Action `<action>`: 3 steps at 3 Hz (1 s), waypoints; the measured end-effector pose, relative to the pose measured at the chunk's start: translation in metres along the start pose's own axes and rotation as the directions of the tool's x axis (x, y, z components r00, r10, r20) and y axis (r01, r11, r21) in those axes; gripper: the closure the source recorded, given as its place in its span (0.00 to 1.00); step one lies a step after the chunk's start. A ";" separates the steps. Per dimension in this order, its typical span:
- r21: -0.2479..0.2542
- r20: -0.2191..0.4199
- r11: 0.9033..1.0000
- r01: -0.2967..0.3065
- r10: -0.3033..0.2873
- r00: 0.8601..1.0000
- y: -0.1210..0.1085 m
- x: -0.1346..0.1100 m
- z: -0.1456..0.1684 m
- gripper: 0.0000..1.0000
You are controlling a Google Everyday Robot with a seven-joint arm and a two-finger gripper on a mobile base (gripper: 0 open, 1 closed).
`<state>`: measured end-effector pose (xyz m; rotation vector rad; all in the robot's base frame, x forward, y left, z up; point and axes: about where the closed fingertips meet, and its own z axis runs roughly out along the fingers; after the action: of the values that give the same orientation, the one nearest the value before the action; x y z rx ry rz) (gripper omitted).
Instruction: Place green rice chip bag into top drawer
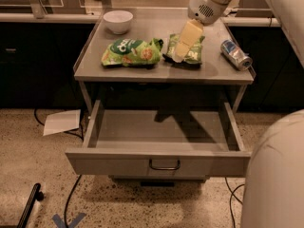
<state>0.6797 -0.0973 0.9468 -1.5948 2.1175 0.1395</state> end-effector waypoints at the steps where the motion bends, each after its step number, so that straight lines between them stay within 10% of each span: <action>1: -0.023 0.092 0.999 0.026 -0.024 0.995 -0.011 -0.031 0.032 0.00; 3: -0.086 0.207 0.986 0.141 -0.121 0.971 -0.023 -0.123 0.099 0.00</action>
Offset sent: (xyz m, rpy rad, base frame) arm 0.1108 0.1580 0.0031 0.2004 -0.0792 0.2598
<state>0.7576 0.0391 0.9177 -1.6956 1.8716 0.3523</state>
